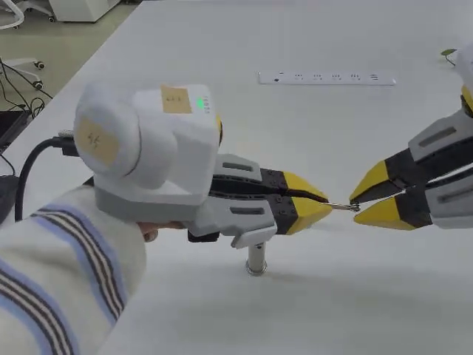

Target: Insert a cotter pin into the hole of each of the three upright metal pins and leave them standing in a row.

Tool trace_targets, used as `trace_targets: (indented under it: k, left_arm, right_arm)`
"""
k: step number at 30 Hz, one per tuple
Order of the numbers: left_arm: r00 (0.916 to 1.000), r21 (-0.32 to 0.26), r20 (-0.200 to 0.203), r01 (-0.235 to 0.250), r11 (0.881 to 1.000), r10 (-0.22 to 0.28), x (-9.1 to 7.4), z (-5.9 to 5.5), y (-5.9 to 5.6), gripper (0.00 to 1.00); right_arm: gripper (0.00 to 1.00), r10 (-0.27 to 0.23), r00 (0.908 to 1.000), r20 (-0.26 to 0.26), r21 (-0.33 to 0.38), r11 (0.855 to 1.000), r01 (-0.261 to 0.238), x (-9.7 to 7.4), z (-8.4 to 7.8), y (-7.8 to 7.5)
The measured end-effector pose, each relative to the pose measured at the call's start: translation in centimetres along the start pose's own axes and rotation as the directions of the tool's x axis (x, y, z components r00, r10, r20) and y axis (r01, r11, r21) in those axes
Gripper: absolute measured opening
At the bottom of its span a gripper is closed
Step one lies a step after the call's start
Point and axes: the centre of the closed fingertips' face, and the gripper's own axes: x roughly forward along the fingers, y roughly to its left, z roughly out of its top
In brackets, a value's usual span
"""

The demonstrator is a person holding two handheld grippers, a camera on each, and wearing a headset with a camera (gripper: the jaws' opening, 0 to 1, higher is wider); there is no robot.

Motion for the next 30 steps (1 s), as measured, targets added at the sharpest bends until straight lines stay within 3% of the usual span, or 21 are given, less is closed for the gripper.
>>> trace_targets:
  k: [8,16,22,30]
  left_arm:
    - [0.9994,-0.012,0.023,0.025,1.000,-0.025,-0.1,0.5,-0.5,0.00]
    - [0.9988,-0.006,0.020,0.045,0.999,-0.045,-0.1,0.3,-0.7,0.00]
    - [0.9983,-0.014,-0.018,0.055,0.998,-0.056,0.0,-0.8,-0.8,0.00]
    - [0.9972,-0.047,-0.029,0.068,0.997,-0.069,0.1,-1.4,-1.0,0.01]
  right_arm:
    - [0.06,0.030,0.9995,0.007,0.032,0.999,-0.031,0.2,0.1,0.5]
    - [0.05,0.055,0.9985,0.005,0.057,0.997,-0.055,0.1,0.2,0.9]
    - [0.05,0.070,0.9974,0.013,0.068,0.995,-0.071,-0.2,0.7,1.3]
    - [0.04,0.084,0.9964,0.001,0.083,0.993,-0.084,-0.1,0.7,1.9]
